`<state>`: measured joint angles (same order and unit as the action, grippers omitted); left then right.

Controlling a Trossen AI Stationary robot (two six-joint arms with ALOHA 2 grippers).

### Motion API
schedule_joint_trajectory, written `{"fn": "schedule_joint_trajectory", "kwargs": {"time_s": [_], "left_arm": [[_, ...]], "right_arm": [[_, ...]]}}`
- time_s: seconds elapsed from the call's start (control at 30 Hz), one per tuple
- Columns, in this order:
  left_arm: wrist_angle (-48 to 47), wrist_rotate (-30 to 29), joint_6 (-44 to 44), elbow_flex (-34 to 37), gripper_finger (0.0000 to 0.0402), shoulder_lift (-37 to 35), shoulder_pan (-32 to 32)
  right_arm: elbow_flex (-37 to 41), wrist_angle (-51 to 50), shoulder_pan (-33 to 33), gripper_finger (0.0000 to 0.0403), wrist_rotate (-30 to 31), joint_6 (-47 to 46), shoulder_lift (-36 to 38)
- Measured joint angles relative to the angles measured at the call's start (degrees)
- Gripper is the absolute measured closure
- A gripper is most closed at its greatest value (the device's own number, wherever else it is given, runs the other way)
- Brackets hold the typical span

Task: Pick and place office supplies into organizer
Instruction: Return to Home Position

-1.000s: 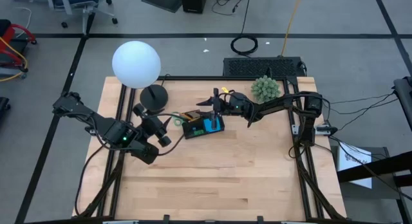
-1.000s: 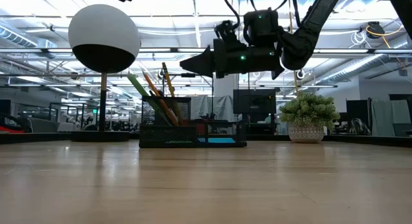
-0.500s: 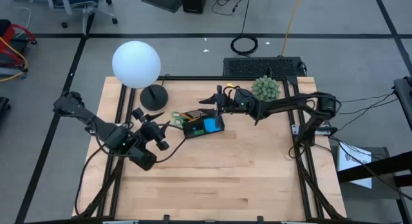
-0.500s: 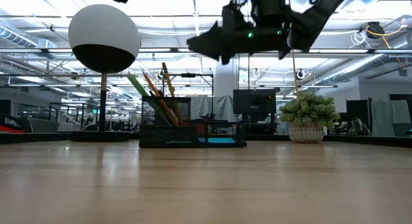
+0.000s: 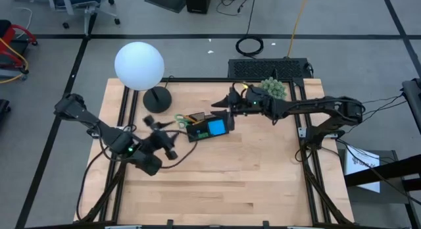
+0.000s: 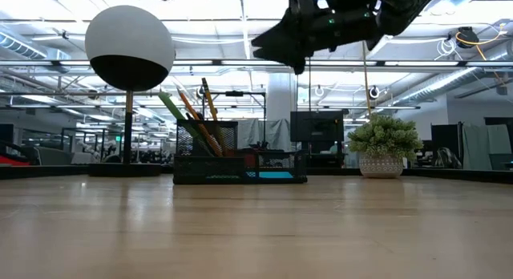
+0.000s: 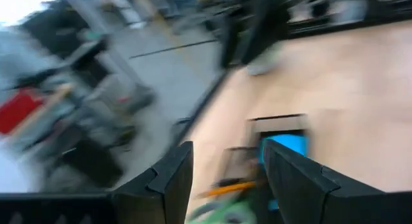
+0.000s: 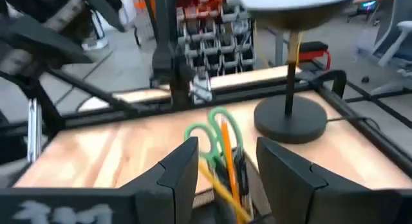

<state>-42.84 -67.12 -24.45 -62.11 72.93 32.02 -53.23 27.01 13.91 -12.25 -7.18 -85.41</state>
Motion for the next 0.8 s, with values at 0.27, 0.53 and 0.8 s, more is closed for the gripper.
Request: {"fn": "schedule_joint_trajectory", "kwargs": {"time_s": [0.27, 0.53, 0.8], "left_arm": [[37.84, 29.99, 32.92, 7.71, 0.0206, -0.75, -7.12], [38.43, 33.67, 31.43, 15.46, 0.0206, -9.04, -17.61], [47.98, 39.31, 32.72, 27.21, 0.0206, -23.48, -25.96]], "right_arm": [[0.04, -0.22, -4.83, 0.0253, 0.02, 4.07, 0.16], [0.84, 1.10, -8.70, 0.0250, 7.58, 4.87, 1.33], [10.03, 5.68, -7.88, 0.0250, 13.60, 3.28, 9.13]]}}
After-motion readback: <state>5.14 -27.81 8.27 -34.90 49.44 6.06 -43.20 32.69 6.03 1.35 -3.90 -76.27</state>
